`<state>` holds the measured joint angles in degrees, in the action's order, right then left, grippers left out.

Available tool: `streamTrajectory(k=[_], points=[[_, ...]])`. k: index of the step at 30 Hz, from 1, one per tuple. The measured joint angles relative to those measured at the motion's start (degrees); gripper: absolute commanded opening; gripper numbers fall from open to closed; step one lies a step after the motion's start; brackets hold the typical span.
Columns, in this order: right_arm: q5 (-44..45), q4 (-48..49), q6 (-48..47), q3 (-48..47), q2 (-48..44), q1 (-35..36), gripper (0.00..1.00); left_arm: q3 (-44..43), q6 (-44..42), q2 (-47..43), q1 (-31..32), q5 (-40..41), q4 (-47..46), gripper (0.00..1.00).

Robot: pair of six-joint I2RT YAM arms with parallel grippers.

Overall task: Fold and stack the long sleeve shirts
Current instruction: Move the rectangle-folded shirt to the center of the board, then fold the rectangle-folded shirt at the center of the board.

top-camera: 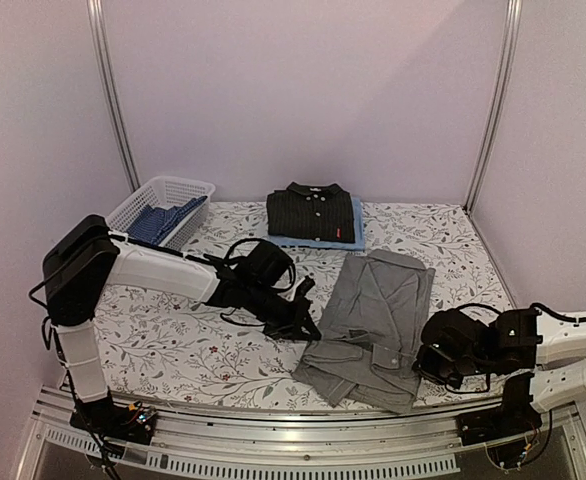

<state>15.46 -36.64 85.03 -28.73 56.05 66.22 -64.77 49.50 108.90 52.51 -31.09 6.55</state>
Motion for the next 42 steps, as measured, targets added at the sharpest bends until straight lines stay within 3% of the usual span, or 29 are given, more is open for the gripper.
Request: streamTrajectory(k=[4, 5, 7, 10, 13, 19, 25, 29, 31, 37, 42], points=[[0.96, 1.55, -4.00, 0.46, 0.57, -6.27, 0.47, 0.04, -0.87, 2.47, -1.05, 0.00, 0.11, 0.43], [1.29, 1.92, -4.66, 0.44, 0.92, -7.15, 0.56, 0.04, -1.27, 2.67, -1.38, 0.20, 0.24, 0.50], [2.25, 2.12, -6.43, 0.15, 1.68, -8.33, 0.67, 0.00, -2.45, 2.69, -2.10, 0.79, 0.52, 0.58], [2.67, 2.14, -9.86, -1.03, 2.38, -11.67, 0.69, -0.42, -4.39, 2.69, -3.76, 1.73, 0.81, 0.58], [1.88, 4.13, -14.67, -2.12, 2.80, -19.80, 0.68, -3.61, -7.19, 3.54, -6.14, 2.19, 2.01, 0.58], [-5.07, 14.78, -27.63, -2.54, 7.93, -40.46, 0.67, -22.25, -14.16, 14.38, -9.38, 2.34, 3.67, 0.58], [-14.25, 24.61, -35.89, -7.02, 22.93, -49.40, 0.65, -36.28, -17.18, 26.99, -9.51, 4.28, 7.41, 0.58], [-18.23, 28.72, -39.32, -10.82, 32.22, -51.69, 0.57, -42.56, -17.75, 31.45, -9.25, 4.70, 8.85, 0.56], [-19.69, 30.86, -40.68, -13.05, 35.69, -52.04, 0.54, -45.03, -17.57, 33.00, -9.01, 5.01, 9.53, 0.50], [-22.51, 34.80, -43.34, -15.34, 39.98, -51.65, 0.50, -45.72, -15.47, 34.14, -7.80, 5.84, 9.97, 0.10], [-22.45, 34.56, -45.07, -18.43, 42.71, -48.61, 0.49, -35.63, -11.76, 29.38, -7.32, 6.86, 5.25, 0.00]])
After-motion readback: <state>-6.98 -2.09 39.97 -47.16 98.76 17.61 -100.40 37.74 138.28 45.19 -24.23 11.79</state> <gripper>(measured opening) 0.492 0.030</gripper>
